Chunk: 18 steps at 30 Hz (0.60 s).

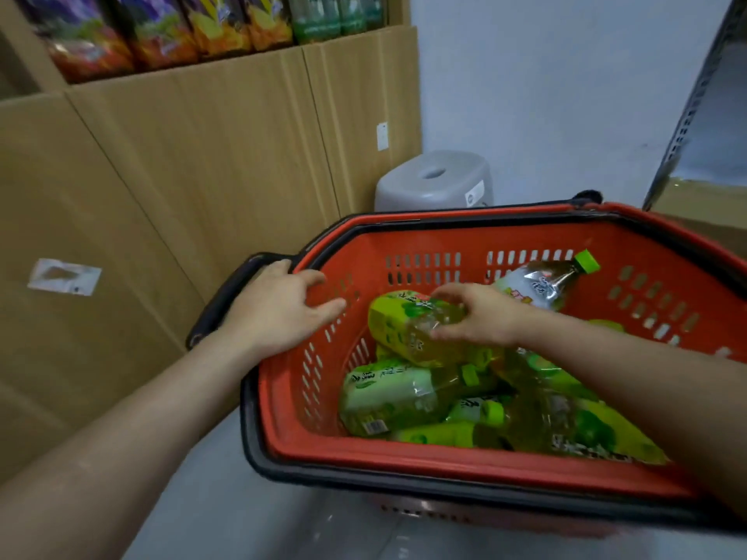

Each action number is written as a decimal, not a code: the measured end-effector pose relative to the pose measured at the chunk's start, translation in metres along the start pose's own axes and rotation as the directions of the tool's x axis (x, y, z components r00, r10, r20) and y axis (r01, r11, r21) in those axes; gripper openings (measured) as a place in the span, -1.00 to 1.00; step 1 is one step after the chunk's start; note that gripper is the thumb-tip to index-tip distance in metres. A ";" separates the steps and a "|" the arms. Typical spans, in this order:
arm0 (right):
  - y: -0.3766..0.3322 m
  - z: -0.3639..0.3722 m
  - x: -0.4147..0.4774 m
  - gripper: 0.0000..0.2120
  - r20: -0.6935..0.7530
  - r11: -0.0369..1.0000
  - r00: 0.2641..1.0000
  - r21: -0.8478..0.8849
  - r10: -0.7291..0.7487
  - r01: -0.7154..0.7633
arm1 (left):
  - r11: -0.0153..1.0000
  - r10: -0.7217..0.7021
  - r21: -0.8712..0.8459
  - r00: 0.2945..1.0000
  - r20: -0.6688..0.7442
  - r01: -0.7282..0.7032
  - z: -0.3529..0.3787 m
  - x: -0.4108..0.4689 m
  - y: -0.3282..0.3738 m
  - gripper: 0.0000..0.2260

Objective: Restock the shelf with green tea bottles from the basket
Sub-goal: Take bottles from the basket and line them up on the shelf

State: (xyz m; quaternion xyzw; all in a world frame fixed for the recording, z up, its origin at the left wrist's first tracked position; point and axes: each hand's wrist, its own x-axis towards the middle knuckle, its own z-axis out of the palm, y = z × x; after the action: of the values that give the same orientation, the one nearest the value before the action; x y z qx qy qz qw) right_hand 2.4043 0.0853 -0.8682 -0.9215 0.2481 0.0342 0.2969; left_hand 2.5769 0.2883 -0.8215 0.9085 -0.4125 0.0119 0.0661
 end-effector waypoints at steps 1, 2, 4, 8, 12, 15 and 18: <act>-0.001 0.006 0.005 -0.15 0.047 0.997 0.999 -0.071 0.002 0.002 | 0.995 -0.023 0.101 0.999 0.047 0.018 0.003 0.000 -0.007 -0.44; -0.006 0.013 0.011 -0.04 0.088 0.988 0.996 -0.154 -0.002 0.016 | 0.986 -0.051 0.164 0.997 0.056 0.041 0.003 0.000 -0.015 -0.39; -0.023 0.034 0.024 0.07 0.103 0.953 0.994 -0.298 -0.032 0.062 | 0.981 -0.093 0.176 0.995 0.030 0.087 0.000 -0.001 -0.035 -0.40; -0.059 0.058 0.042 0.01 0.013 0.927 0.994 -0.360 -0.106 0.103 | 0.977 -0.142 0.166 0.990 0.015 0.137 -0.001 -0.009 -0.060 -0.43; -0.081 0.035 0.046 -0.17 -0.009 0.985 0.994 -0.135 -0.109 0.107 | 0.981 -0.044 0.191 0.998 0.045 0.035 -0.002 -0.019 -0.066 -0.41; -0.097 0.008 0.051 -0.66 -0.249 0.986 0.967 0.145 -0.048 0.086 | 0.985 0.148 0.071 0.979 0.140 -0.159 0.000 -0.012 -0.043 -0.18; -0.102 -0.006 0.052 -0.78 -0.403 0.910 0.914 0.394 0.047 0.127 | 0.968 0.233 0.041 0.948 0.216 -0.248 0.015 0.017 -0.012 0.04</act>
State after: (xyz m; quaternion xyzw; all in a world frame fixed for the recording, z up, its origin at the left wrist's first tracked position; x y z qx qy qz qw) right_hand 2.4984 0.1303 -0.8202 -0.8298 0.2863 -0.2162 0.4275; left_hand 2.5967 0.2815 -0.8368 0.8493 -0.5242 -0.0620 -0.0106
